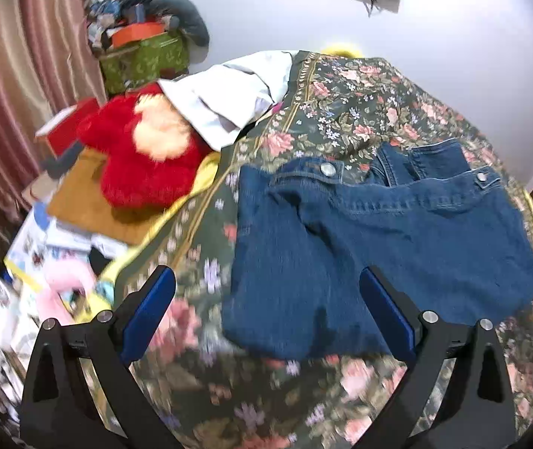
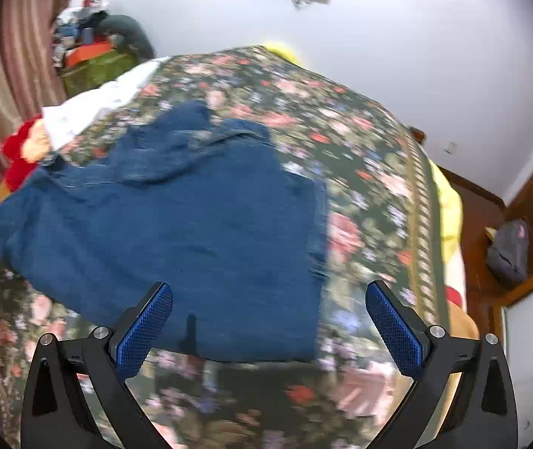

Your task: Fold large clothes

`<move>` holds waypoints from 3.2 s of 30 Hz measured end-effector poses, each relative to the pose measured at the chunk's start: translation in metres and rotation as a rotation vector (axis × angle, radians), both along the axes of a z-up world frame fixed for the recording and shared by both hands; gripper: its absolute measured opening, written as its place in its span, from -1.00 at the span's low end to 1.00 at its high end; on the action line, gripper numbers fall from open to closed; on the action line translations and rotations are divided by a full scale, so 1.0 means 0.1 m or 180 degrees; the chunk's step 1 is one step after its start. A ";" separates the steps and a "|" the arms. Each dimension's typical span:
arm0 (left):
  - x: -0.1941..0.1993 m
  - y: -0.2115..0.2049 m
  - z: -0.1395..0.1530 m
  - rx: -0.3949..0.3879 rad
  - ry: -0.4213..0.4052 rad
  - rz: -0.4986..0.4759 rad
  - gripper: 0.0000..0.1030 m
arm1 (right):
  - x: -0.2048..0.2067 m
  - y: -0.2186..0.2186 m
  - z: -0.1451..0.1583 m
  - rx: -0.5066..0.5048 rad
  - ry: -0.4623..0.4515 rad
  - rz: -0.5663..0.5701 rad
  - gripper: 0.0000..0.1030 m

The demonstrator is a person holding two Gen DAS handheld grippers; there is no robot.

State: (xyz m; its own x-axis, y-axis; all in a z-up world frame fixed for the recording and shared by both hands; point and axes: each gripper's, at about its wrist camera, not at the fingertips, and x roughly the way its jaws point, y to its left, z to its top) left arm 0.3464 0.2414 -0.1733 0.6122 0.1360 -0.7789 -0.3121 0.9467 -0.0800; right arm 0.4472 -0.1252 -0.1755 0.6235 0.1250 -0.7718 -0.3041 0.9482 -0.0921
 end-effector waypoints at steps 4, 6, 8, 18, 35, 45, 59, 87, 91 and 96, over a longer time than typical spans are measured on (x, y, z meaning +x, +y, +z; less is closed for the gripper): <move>-0.24 -0.04 -0.11 -0.0062 -0.0121 0.0212 0.94 | -0.10 0.36 0.03 -0.0062 -0.0099 0.0227 0.99; -0.33 -0.05 -0.21 -0.0121 -0.0149 0.0321 0.94 | -0.13 0.52 0.01 -0.0116 -0.0125 0.0335 0.99; -0.39 -0.05 -0.31 -0.0226 -0.0137 0.0455 0.94 | -0.15 0.64 -0.05 -0.0194 -0.0145 0.0416 0.99; -0.32 -0.10 -0.76 -0.1279 -0.0021 0.0634 0.92 | -0.05 0.99 -0.69 -0.0692 0.0217 0.0705 0.99; 0.23 0.04 -1.03 -0.2517 -0.0372 0.0863 0.91 | -0.01 0.90 -0.82 -0.0497 0.0314 0.0801 1.00; 0.38 0.07 -0.91 -0.1705 -0.0134 0.1052 -0.25 | -0.04 0.90 -0.77 -0.0527 0.0363 0.0812 1.00; 0.09 -0.17 0.28 -0.0835 -0.0859 0.0587 -0.43 | 0.19 1.18 -0.40 0.0010 0.0331 0.0662 0.99; 0.64 -2.77 0.38 0.0128 -0.0727 -0.1304 -0.49 | -0.14 -1.11 0.45 0.0695 -0.0005 -0.0425 0.98; 0.59 -3.07 -0.12 0.0094 -0.0221 -0.1764 -0.49 | -0.27 -1.30 0.43 0.0697 0.0020 -0.0502 0.98; 0.52 -3.11 -0.18 0.0260 -0.0096 -0.1905 -0.42 | -0.36 -1.35 0.34 0.0721 0.0097 -0.0498 0.98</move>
State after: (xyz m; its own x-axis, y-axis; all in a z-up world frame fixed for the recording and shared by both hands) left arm 0.3982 -0.0694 -0.1915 0.6226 -0.1802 -0.7615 0.2780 0.9606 0.0000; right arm 0.4109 -0.2600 -0.1411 0.6256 0.2006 -0.7539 -0.1517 0.9792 0.1346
